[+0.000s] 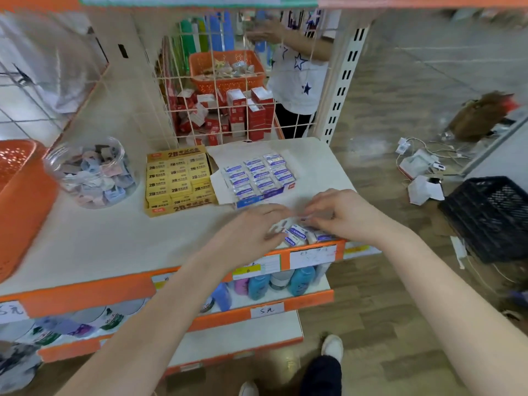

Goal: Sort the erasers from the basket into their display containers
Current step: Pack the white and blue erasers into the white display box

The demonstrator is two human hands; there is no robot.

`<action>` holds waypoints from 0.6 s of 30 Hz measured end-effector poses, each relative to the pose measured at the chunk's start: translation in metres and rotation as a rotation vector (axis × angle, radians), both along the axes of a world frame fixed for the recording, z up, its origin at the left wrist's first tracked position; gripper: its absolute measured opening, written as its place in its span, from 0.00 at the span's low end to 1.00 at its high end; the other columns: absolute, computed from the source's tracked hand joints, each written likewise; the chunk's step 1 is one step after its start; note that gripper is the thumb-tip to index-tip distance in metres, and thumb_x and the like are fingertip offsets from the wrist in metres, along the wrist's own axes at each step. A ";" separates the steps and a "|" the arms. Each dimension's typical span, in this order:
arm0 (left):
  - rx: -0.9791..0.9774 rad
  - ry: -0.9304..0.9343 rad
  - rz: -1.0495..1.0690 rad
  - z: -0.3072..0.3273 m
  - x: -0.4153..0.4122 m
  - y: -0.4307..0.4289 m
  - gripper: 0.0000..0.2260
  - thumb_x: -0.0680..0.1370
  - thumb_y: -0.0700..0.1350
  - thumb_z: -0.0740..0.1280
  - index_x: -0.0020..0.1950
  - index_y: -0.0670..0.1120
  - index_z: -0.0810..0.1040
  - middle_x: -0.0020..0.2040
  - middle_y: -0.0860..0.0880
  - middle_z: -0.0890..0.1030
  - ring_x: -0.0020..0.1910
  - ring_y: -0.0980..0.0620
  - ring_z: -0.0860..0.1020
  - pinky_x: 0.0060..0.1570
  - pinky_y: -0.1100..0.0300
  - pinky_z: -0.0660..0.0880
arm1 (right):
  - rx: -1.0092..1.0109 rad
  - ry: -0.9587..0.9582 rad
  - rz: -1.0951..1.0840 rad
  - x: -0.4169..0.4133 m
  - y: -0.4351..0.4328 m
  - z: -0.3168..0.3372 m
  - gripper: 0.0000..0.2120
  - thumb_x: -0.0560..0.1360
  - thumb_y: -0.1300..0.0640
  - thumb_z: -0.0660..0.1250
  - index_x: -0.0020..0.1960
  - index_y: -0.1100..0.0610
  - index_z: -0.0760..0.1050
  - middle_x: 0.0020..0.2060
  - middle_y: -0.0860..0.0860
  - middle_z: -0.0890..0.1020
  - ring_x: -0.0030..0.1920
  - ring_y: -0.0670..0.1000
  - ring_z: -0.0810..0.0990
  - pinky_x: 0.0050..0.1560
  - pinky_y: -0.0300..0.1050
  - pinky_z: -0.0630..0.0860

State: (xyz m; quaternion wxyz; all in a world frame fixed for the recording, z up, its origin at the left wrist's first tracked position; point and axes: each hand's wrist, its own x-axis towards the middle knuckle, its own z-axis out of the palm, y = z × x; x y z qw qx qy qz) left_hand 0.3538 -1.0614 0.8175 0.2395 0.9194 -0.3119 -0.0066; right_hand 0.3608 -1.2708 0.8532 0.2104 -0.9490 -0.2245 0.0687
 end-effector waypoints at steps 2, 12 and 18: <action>0.031 0.052 -0.016 -0.003 0.003 -0.005 0.18 0.78 0.47 0.65 0.68 0.47 0.73 0.65 0.51 0.75 0.63 0.54 0.72 0.61 0.66 0.62 | -0.049 -0.036 -0.031 -0.007 0.004 -0.013 0.11 0.74 0.54 0.69 0.55 0.53 0.82 0.53 0.51 0.81 0.55 0.52 0.76 0.52 0.35 0.63; -0.072 0.084 0.147 -0.010 -0.004 -0.001 0.14 0.74 0.49 0.71 0.58 0.48 0.80 0.50 0.50 0.81 0.49 0.52 0.77 0.49 0.65 0.68 | -0.128 -0.048 -0.106 -0.003 0.023 -0.021 0.13 0.75 0.52 0.66 0.59 0.50 0.79 0.54 0.49 0.76 0.57 0.51 0.72 0.56 0.47 0.71; -0.089 0.070 0.279 -0.010 -0.010 0.010 0.11 0.74 0.47 0.71 0.54 0.45 0.80 0.47 0.50 0.79 0.47 0.54 0.74 0.45 0.68 0.64 | -0.198 -0.050 -0.004 0.010 0.026 -0.020 0.16 0.73 0.49 0.67 0.60 0.49 0.78 0.55 0.49 0.76 0.57 0.52 0.71 0.56 0.46 0.71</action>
